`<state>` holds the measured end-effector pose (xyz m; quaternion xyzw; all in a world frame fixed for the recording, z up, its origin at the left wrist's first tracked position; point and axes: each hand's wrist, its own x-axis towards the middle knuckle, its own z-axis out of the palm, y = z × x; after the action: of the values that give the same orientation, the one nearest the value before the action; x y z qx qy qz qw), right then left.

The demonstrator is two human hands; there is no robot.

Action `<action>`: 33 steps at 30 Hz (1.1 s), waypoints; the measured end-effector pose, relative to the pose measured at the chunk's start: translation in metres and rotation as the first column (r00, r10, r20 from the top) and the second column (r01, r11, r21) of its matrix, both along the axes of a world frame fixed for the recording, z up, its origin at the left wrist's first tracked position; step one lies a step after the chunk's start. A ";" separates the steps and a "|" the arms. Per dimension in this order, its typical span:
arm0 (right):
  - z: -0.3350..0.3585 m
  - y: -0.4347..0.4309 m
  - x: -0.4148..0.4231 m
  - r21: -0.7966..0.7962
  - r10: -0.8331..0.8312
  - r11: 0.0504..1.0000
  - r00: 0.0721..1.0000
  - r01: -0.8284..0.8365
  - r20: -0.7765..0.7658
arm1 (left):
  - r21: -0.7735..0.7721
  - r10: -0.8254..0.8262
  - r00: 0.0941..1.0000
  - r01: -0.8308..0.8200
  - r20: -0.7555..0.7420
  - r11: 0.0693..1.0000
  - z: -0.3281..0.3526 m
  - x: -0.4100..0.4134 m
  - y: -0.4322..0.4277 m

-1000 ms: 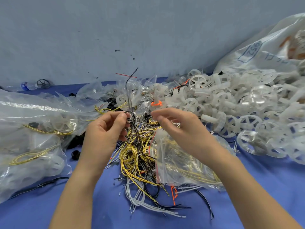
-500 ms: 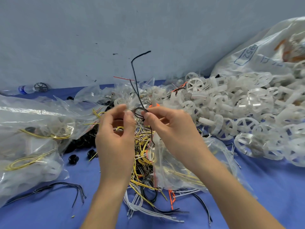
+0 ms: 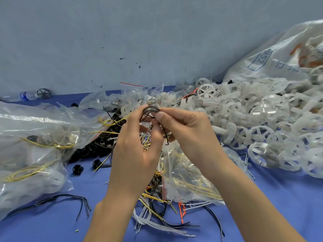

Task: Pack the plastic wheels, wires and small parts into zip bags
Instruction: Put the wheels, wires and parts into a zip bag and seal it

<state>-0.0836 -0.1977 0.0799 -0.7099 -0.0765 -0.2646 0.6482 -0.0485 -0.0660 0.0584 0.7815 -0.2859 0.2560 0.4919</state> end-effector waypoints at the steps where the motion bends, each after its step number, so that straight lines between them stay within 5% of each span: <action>1: 0.000 -0.001 0.000 0.056 0.024 0.998 1.000 -0.024 -0.006 | 0.000 -0.002 1.000 0.002 0.002 1.000 -0.001 0.000 -0.001; 5: -0.002 0.001 0.002 0.195 0.099 0.976 0.995 -0.098 0.005 | 0.015 0.006 1.000 -0.006 -0.009 1.000 -0.004 0.001 -0.001; 14: -0.003 0.018 0.009 0.147 0.100 0.984 0.995 -0.101 0.012 | 0.046 0.181 0.983 -0.183 0.034 0.982 -0.005 0.004 0.006; 18: -0.002 0.014 0.009 -0.110 -0.057 0.992 0.998 0.057 -0.001 | 0.096 0.247 0.963 -0.257 0.105 0.962 -0.002 0.018 0.025; 22: -0.010 0.008 0.007 -0.439 -0.067 0.898 0.994 0.023 -0.085 | 0.485 0.433 0.901 -0.363 -0.036 0.796 -0.032 0.048 0.049; 26: -0.020 0.008 0.004 -0.654 -0.023 0.754 0.993 -0.058 -0.114 | 0.821 0.512 0.836 -0.145 -0.196 0.552 -0.054 0.048 0.049; 28: -0.025 0.005 0.004 -0.743 -0.021 0.667 0.995 -0.061 -0.101 | 0.799 0.461 0.872 -0.155 -0.166 0.581 -0.053 0.045 0.055; 31: -0.029 0.001 0.004 -0.791 -0.012 0.609 0.996 -0.058 -0.083 | 0.595 0.167 0.973 -0.040 -0.160 0.803 -0.042 0.026 0.068; 33: -0.030 -0.001 0.003 -0.794 -0.014 0.608 0.998 -0.035 -0.055 | 0.499 -0.017 0.987 0.095 -0.157 0.862 -0.037 0.007 0.071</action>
<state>-0.0802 -0.1987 0.0500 -0.9301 -0.1720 -0.1797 0.2701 -0.0419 0.0052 0.0216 0.8909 -0.3284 0.0995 0.2974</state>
